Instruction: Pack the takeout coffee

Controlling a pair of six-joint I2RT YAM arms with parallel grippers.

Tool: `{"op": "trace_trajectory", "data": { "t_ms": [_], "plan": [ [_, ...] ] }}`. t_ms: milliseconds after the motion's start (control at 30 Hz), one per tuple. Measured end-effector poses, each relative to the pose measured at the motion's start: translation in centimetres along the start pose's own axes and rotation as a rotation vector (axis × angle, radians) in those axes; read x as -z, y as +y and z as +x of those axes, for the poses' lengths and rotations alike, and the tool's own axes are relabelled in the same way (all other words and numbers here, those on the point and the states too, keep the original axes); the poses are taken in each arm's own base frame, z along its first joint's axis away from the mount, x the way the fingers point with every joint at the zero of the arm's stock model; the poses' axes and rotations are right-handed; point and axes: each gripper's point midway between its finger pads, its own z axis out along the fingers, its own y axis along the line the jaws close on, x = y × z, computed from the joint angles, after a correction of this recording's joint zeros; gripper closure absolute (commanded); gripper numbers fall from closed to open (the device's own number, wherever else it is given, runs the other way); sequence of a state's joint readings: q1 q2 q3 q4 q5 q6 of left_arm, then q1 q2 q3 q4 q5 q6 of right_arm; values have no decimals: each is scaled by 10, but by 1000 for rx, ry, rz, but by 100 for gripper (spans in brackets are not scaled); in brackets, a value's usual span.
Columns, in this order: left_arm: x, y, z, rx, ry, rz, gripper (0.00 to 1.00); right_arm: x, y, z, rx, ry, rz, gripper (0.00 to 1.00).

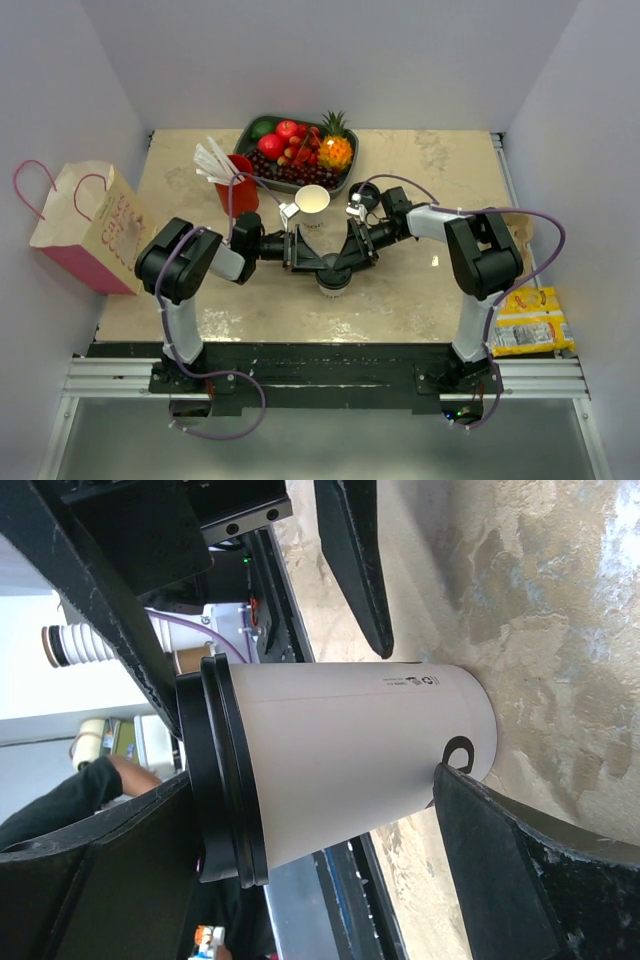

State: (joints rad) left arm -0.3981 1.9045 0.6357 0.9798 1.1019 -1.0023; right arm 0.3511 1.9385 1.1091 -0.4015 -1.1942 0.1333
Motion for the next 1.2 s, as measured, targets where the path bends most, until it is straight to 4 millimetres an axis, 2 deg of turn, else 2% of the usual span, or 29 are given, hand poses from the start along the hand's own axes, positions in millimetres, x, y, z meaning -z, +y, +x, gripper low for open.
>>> {"op": "trace_trajectory", "data": {
  "t_ms": [300,567,900,1200],
  "plan": [
    [-4,-3,-14,-2,-21,41,13,0,3,-3,0,-4,-18,4],
    [-5,7,-17,-9,-19,-11,15,-4,2,-27,6,-32,-48,2],
    [-3,9,-22,-34,-25,-30,15,-7,2,-41,-52,-67,-84,2],
    [-3,9,-21,-41,-21,-35,16,-8,0,-40,-92,-71,-75,4]
  ]
}}
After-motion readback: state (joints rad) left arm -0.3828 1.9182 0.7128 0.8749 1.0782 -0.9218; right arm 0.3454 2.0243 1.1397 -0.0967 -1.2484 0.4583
